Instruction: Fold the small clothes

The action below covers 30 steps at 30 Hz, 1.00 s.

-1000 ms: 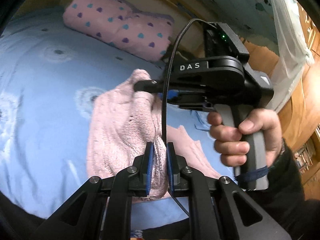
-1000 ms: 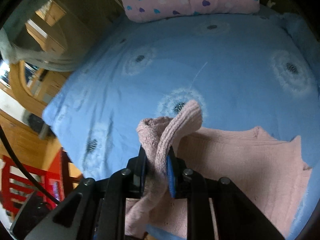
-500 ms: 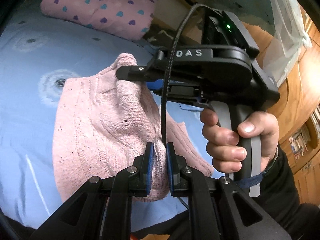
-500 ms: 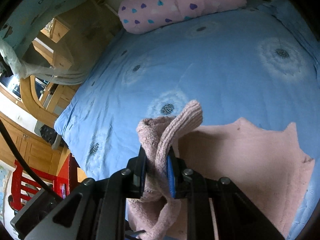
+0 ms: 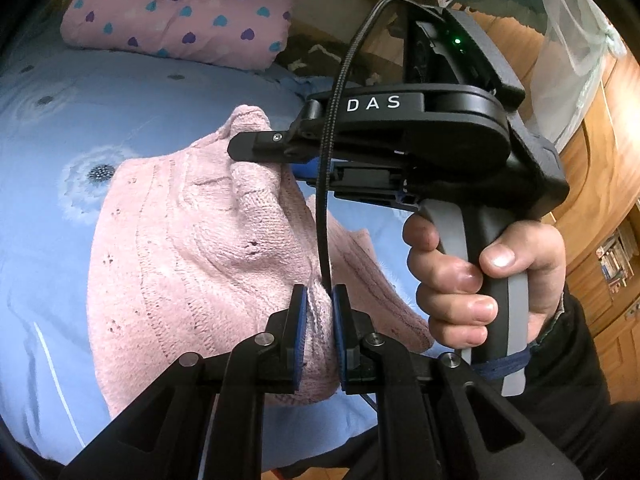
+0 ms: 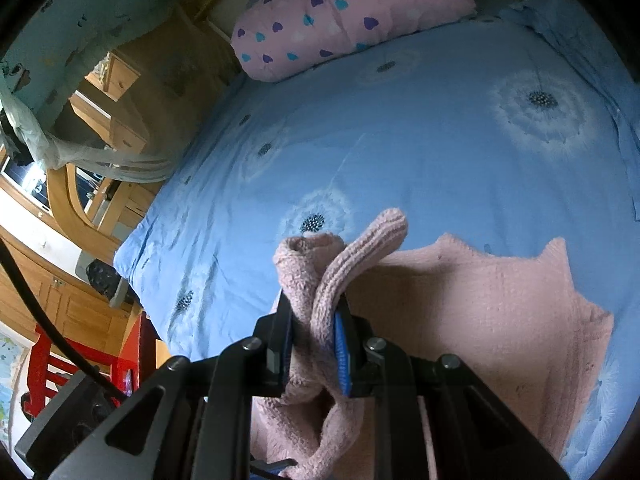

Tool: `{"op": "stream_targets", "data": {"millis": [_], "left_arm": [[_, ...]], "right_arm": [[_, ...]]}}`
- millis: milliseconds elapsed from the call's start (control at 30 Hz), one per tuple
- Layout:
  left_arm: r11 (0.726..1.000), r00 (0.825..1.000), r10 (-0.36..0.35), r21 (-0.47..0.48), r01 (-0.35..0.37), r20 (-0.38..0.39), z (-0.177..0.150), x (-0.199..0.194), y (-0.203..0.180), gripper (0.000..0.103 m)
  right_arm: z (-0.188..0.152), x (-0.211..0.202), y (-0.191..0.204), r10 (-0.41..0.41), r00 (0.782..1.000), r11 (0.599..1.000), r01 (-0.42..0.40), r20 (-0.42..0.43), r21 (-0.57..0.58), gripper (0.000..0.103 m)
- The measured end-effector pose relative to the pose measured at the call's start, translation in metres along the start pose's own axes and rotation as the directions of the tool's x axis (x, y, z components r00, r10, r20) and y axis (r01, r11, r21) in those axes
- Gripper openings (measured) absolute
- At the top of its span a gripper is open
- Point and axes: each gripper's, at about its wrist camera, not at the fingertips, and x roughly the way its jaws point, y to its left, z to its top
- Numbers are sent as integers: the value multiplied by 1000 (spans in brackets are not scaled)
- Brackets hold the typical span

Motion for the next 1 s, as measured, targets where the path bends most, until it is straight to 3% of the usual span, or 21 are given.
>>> {"op": "stream_targets", "data": {"millis": [300,400,567,700,767,800,867,933,1000], "left_arm": [[1000,999,-24,16,25,-44,6,16,-15,0],[998,998,-30,61,33,-49,10,22,-27,0],[998,998,-3,54,6,-69,8,34,-26,0],[999,998,13,36,-11,-57,7,20,-12,0],[998,1000,10,57,-10,1,6,-2,-9,0],[996,999,22,90,-26,50,6,-16,-9,3],[979,986,60,182,-87,153,2,-40,-12,20],[952,967,83,267,-148,241,-6,-57,-15,44],[928,958,98,323,-185,269,-13,-59,-13,50]], "right_arm": [[-6,-8,-16,25,1000,999,-25,12,-26,18],[-8,-12,-22,29,999,999,-29,17,-21,18],[-10,-17,-35,27,999,999,-26,25,-20,17],[-15,-19,-47,-2,999,1000,2,54,-3,16],[-18,-22,-53,4,998,1000,-4,62,4,16],[-19,-23,-58,13,998,1000,-13,63,13,16],[-19,-25,-69,13,998,1000,-15,65,24,16],[-20,-26,-80,10,998,999,-13,70,37,16],[-20,-26,-93,33,996,997,-38,78,66,16]]}}
